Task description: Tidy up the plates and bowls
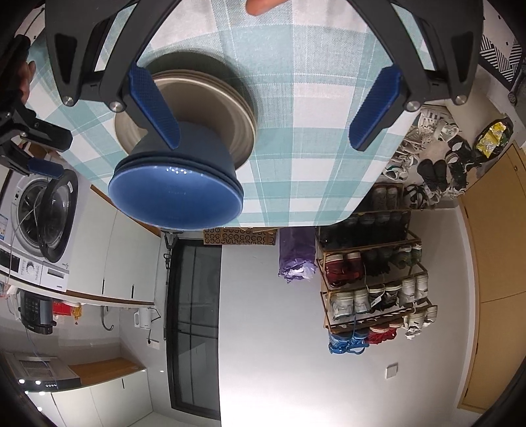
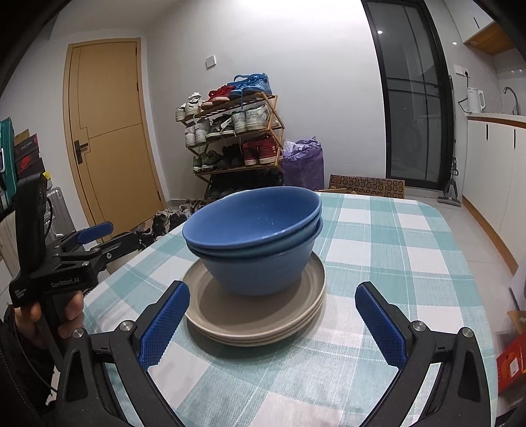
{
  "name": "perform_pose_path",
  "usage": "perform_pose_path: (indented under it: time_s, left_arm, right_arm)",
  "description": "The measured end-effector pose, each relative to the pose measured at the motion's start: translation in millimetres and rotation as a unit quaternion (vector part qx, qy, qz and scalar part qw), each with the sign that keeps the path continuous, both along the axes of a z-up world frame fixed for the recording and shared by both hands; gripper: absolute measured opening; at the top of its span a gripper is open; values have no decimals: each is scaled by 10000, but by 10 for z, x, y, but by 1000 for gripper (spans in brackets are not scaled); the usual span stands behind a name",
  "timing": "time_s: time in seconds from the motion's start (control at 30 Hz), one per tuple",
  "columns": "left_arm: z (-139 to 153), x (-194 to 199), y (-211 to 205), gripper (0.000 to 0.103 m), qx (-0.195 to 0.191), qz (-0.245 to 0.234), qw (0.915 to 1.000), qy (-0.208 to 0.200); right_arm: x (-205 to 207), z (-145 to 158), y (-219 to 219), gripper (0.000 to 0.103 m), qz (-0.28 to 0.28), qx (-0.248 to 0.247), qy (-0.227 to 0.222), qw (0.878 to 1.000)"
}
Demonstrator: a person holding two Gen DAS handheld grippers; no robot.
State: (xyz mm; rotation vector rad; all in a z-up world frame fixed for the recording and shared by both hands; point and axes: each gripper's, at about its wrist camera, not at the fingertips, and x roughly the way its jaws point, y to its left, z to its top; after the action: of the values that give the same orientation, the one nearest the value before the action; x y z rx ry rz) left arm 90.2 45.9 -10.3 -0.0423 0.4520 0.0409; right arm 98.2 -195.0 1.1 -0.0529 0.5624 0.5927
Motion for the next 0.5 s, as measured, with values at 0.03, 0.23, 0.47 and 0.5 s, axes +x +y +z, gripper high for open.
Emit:
perform_pose_path:
  time_s: [0.03,0.23,0.47,0.5]
  left_arm:
    - [-21,2,-4,103,-6,-12,10000,5]
    - [-147,13,-4,103,-35,1,10000,-53]
    - [-218,22,-14,103,-41,-5,9999,-161]
    - [-230,24,-17,103,-17,8,9999,-160]
  right_arm:
    - [-7,-8,-1,103,-3,14,-7,10000]
    - [-58,-108,13,102,6,48,-93,9999]
    - [-109,-166,73,103,43,-68,-303,9995]
    - [-115,-177,75,103,48,-76,-312,9995]
